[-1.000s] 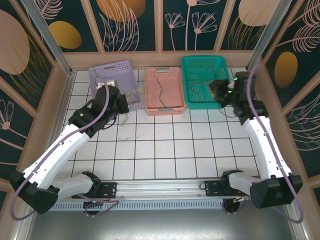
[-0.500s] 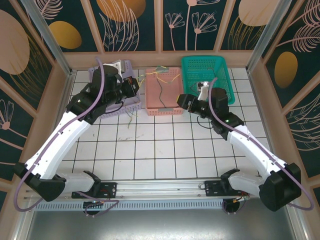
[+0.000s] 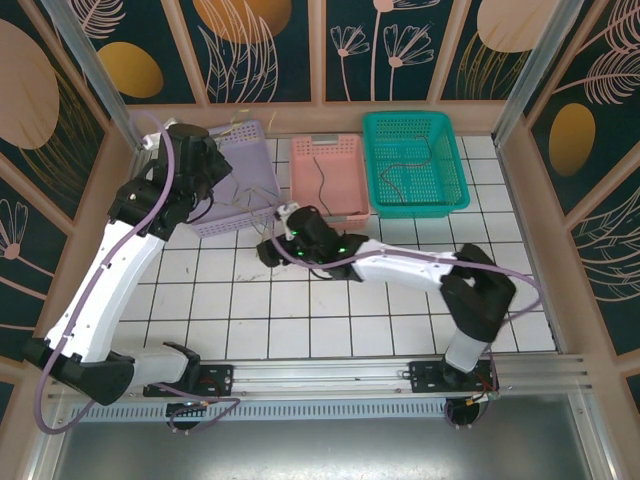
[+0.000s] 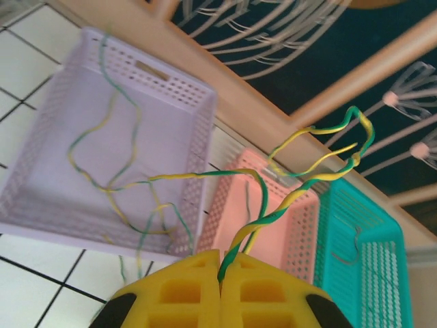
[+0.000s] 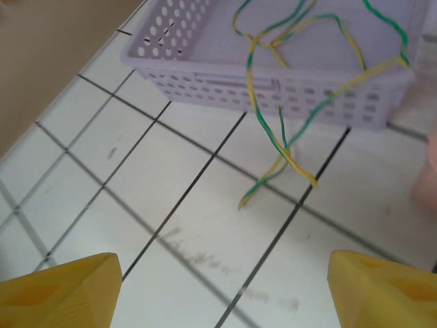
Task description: Untangle the cables
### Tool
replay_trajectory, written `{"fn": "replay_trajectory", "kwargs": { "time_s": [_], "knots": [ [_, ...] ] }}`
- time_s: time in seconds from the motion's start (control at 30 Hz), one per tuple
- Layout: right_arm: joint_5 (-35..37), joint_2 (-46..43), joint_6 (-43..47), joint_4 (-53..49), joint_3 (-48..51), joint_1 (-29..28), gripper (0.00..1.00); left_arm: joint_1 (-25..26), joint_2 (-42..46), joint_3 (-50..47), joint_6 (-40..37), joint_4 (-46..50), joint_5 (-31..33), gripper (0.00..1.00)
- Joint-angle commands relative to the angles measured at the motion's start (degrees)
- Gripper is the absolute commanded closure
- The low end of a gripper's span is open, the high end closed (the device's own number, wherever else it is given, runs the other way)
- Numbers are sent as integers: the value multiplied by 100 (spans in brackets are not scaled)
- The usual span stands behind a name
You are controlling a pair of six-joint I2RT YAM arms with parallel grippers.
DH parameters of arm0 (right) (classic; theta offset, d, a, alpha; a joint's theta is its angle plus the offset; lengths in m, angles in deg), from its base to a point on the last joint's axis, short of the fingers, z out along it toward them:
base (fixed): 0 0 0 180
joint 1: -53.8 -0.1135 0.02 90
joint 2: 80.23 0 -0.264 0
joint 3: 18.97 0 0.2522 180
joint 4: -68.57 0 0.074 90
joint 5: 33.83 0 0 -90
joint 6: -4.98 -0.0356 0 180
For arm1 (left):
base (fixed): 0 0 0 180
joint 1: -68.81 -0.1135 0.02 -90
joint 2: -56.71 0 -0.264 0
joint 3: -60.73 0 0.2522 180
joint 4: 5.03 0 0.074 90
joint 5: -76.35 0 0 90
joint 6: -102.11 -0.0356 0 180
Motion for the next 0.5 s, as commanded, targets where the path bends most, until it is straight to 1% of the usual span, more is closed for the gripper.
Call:
{"fn": "replay_trajectory", "kwargs": {
  "time_s": [0.0, 0.07, 0.13, 0.23, 0.27, 0.3, 0.33, 0.4, 0.47],
  "knots": [
    [1278, 675, 670, -347, -930, -35, 19, -95, 217, -153, 341, -123, 123, 100],
    [1552, 1151, 735, -638, -1491, -4, 19, -112, 230, -153, 344, -115, 119, 100],
    [1447, 1576, 778, -839, -1952, 58, 23, -122, 290, -183, 348, -131, 119, 100],
    [1256, 2046, 734, -1130, -2440, 114, 34, -148, 348, -187, 299, -85, 106, 100],
    [1173, 2143, 695, -1196, -2541, 121, 40, -157, 361, -173, 287, -61, 92, 100],
    [1111, 2202, 688, -1217, -2597, 113, 48, -158, 367, -180, 274, -47, 85, 100],
    [1065, 2198, 682, -1194, -2604, 115, 59, -164, 374, -188, 263, -52, 78, 100],
    [1072, 2024, 688, -1008, -2465, 85, 85, -170, 397, -189, 263, -48, 83, 100],
    [1115, 1676, 684, -741, -2267, 71, 100, -175, 402, -208, 237, -71, 55, 100]
  ]
}}
